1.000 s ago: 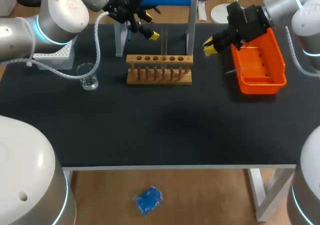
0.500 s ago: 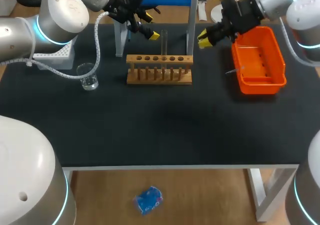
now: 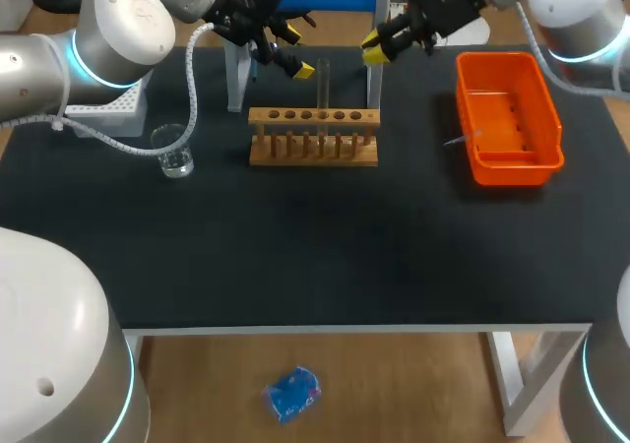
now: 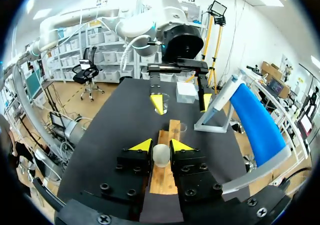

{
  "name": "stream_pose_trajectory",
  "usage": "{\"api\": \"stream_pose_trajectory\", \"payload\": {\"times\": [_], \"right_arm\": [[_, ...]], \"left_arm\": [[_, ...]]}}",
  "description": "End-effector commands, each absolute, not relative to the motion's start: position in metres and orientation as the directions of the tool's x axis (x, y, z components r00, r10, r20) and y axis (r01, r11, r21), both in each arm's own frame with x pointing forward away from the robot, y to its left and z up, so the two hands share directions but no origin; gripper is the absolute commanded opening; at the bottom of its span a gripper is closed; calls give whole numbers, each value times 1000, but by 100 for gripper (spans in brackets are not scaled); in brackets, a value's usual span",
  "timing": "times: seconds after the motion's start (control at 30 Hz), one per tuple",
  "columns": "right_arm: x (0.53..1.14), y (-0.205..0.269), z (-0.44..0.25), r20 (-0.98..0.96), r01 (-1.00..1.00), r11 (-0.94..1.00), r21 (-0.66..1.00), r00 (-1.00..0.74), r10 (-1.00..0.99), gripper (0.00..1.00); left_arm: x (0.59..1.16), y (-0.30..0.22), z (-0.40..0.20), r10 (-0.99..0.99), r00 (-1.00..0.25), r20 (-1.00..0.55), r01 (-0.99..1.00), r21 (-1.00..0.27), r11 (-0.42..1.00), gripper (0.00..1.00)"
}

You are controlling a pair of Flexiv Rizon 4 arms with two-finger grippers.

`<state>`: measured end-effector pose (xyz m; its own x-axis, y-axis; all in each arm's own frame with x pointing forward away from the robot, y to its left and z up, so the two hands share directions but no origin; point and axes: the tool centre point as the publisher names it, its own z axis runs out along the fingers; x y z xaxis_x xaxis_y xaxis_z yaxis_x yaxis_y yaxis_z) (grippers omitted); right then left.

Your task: Invert the test tube, pick up the pipette, mount the tip to pipette, aspirate from beaker and dispense into the tube, eject the tip, return the pipette, and cap with the stopper.

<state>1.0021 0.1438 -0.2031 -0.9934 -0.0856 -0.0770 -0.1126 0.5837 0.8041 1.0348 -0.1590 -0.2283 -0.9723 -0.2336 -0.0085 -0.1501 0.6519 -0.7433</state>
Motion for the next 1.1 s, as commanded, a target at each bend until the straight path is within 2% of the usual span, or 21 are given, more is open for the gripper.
{"api": "stream_pose_trajectory", "payload": {"times": [0.03, 0.67, 1.1], "right_arm": [[1020, 159, -201, -56, -127, 585, 801, -989, -138, 0], [1036, 197, -202, -83, -183, 581, 793, -977, -195, 0], [1036, 199, -202, -93, -192, 575, 795, -976, -197, 0]], "left_arm": [[1035, -159, -230, -233, -973, -10, -147, -747, 649, 100], [1035, -159, -230, -233, -973, -10, -147, -747, 649, 100], [1035, -159, -230, -233, -973, -10, -147, -747, 649, 100]]}}
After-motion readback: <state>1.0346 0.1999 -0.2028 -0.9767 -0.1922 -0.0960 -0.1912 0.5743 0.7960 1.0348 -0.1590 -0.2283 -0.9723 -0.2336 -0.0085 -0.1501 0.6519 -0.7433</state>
